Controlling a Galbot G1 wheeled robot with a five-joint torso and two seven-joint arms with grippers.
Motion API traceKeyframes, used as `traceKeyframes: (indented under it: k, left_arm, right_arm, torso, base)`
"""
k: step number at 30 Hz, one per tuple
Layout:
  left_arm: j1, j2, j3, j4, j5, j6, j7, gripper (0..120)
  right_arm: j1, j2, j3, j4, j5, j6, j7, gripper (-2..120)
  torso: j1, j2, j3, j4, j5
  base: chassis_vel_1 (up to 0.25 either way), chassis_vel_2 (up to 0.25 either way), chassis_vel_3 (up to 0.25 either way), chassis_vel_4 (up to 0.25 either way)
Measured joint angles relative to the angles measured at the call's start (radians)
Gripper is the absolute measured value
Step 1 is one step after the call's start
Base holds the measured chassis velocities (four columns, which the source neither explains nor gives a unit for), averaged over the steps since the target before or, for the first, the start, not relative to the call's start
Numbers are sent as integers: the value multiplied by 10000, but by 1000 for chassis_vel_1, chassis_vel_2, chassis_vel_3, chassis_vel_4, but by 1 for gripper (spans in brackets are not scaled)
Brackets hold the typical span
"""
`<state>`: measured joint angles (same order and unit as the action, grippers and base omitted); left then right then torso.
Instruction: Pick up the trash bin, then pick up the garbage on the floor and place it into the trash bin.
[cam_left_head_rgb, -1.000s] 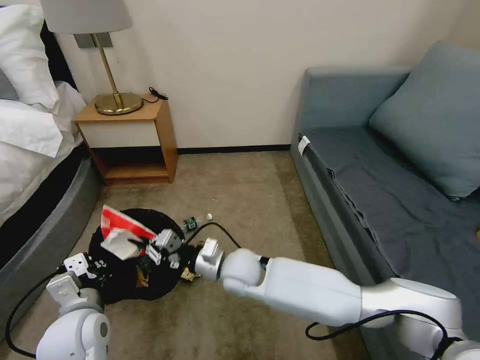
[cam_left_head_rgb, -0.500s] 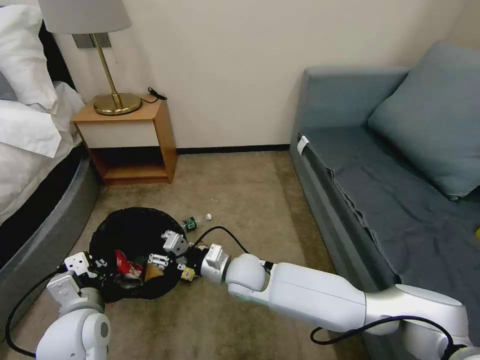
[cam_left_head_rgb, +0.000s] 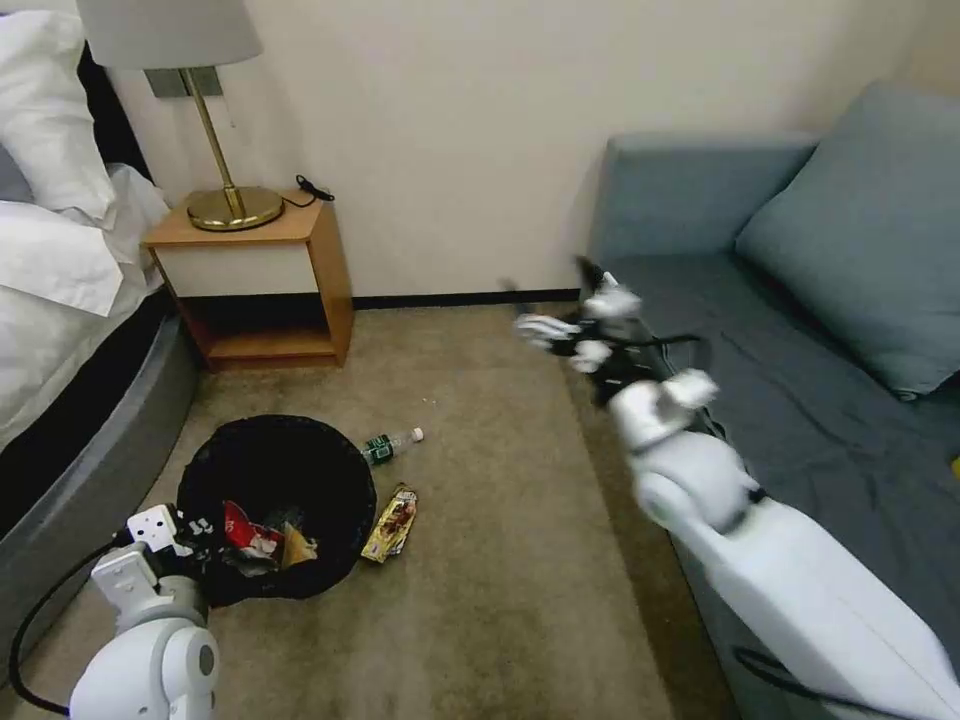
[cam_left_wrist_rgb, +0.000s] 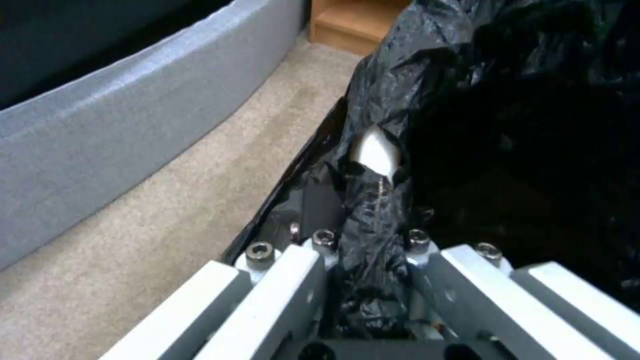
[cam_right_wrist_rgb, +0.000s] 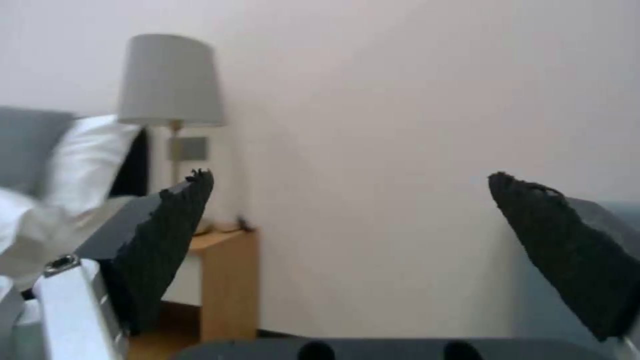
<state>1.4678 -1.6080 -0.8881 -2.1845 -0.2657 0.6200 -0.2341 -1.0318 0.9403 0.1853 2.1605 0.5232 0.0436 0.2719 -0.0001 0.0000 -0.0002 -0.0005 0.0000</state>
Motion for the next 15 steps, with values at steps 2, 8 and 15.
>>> traceKeyframes:
  k: [2, 8, 15]
  left_arm:
    - [0, 0, -5, -7, -5, 0, 4, 1]
    - [16, 0, -81, -96, -66, -7, 5, 1]
    - [46, 0, -92, -202, -132, -12, 6, 1]
  right_arm:
    - [-255, 51, 141, 131, -63, 0, 25, 100]
    - [-3476, 1725, 811, 1203, -1400, 4, 454, 100]
    - [-3935, 2709, 661, 1064, -2209, 155, 402, 100]
  torso:
    - [0, 0, 0, 4, 0]
    - [-1, 0, 0, 0, -1]
    - [0, 0, 1, 7, -1]
  base:
    - [0, 0, 0, 0]
    - [0, 0, 0, 0]
    - [0, 0, 0, 0]
